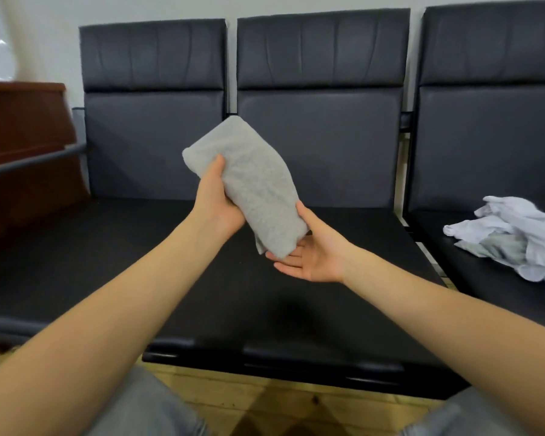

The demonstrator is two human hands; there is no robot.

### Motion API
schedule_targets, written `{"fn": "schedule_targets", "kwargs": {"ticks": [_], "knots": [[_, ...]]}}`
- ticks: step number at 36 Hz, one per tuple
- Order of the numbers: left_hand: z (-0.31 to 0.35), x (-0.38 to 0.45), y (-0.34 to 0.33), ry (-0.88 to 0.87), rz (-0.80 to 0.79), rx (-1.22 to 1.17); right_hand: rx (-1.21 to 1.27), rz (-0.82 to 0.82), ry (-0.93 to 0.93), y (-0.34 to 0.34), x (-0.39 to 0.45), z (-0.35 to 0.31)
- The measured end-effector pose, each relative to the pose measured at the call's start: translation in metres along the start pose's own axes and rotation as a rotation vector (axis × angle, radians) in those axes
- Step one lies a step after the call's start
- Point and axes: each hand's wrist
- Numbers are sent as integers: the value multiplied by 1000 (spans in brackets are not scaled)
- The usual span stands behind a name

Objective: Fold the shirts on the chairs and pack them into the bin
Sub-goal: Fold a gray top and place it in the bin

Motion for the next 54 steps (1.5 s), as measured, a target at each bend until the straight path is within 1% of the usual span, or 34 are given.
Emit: {"fn": "schedule_targets", "kwargs": {"ticks": [3, 7, 9, 12, 14, 16, 21, 24, 26, 28, 31, 34, 36, 38, 41, 45, 47, 49, 51, 53, 54], "knots": [[-2, -5, 7, 8, -30, -20, 34, -73, 32, -21, 3, 6], [3, -3, 30, -27, -72, 26, 174, -16, 169, -39, 10, 13], [15, 1, 42, -45, -85, 38, 196, 3, 226, -42, 16, 13], [36, 6, 60, -39, -97, 40, 131, 45, 295, -44, 29, 11], [42, 5, 64, 3, -82, -13, 67, 87, 331, -43, 40, 7], [53, 4, 68, 40, -79, -70, 3, 109, 349, -56, 51, 1], [93, -11, 84, 28, -73, -116, -120, 73, 364, -107, 75, -14], [135, -24, 114, -37, 21, -36, -260, 58, 369, -147, 84, -9], [163, -36, 136, -61, 98, 72, -351, 51, 365, -175, 87, 0], [186, -51, 156, -100, 178, 210, -433, 34, 364, -202, 92, 14], [218, -78, 196, -170, 348, 468, -553, -38, 341, -246, 97, 48], [241, -111, 242, -160, 517, 697, -649, -110, 273, -291, 94, 90], [243, -126, 265, -158, 571, 841, -701, -102, 237, -311, 90, 111], [242, -149, 296, -202, 668, 928, -759, -110, 199, -335, 84, 140], [235, -190, 349, -190, 805, 970, -828, -185, 125, -362, 75, 195], [216, -239, 417, -79, 993, 924, -887, -305, 93, -371, 70, 266], [205, -264, 448, -27, 1048, 881, -926, -375, 89, -373, 67, 301], [190, -287, 477, 45, 1098, 833, -1041, -439, 149, -374, 67, 336], [170, -306, 500, 92, 1166, 790, -1140, -492, 278, -372, 65, 365], [148, -318, 513, 132, 1178, 746, -1244, -576, 363, -369, 61, 389], [137, -322, 520, 160, 1173, 732, -1316, -611, 372, -369, 59, 402]]}}
Point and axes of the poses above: each hand's wrist, its own x-axis towards the middle knuckle, its own y-axis out of the back of the hand, z = x × y, and after that the axes turned 4 degrees about z, right-handed
